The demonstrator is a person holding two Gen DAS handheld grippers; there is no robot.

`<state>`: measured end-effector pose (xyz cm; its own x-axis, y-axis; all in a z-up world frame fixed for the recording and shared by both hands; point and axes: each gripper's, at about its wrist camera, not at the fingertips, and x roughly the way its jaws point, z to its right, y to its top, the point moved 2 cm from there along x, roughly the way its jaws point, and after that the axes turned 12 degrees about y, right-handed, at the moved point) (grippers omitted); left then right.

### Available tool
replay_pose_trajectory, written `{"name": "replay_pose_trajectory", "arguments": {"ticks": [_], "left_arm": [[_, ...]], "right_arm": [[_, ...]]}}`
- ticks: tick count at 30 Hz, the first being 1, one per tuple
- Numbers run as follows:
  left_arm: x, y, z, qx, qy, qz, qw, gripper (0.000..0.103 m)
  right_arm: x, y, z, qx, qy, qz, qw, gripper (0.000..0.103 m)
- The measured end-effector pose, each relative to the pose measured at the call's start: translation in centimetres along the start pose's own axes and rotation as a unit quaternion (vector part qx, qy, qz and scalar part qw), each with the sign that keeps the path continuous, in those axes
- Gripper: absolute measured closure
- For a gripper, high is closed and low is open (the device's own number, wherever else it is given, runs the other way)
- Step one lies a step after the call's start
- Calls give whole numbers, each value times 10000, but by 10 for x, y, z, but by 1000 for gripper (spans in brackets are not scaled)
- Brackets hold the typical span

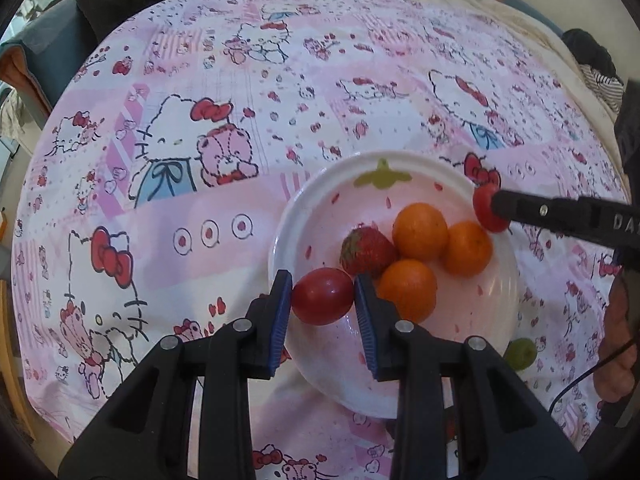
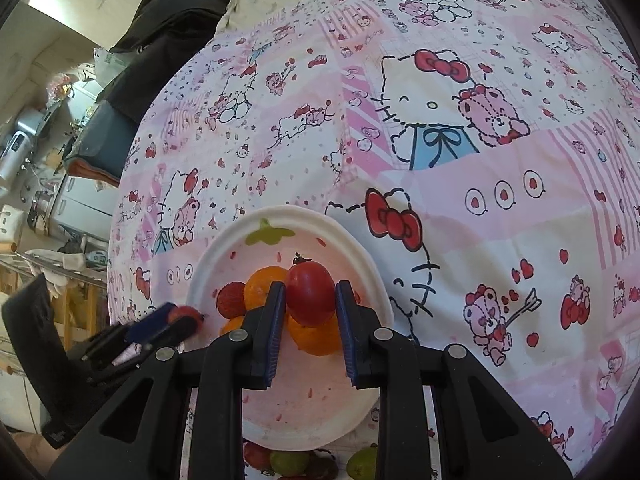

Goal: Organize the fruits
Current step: 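Carry the large tomato and cherry tomato onto the white plate and open both tools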

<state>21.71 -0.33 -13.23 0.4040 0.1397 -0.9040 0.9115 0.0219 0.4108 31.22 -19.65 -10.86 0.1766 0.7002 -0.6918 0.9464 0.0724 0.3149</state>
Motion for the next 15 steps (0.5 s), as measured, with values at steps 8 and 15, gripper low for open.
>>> {"name": "replay_pose_trajectory", "arguments": {"ticks": [8, 15], "left_arm": [[1, -2, 3, 31, -105, -37, 9999, 74], [0, -2, 8, 107, -174, -85, 9998, 58]], "right_arm": [[-1, 1, -7, -18, 146, 69, 9999, 64], [-11, 5, -5, 140, 252, 239, 9993, 41]]}}
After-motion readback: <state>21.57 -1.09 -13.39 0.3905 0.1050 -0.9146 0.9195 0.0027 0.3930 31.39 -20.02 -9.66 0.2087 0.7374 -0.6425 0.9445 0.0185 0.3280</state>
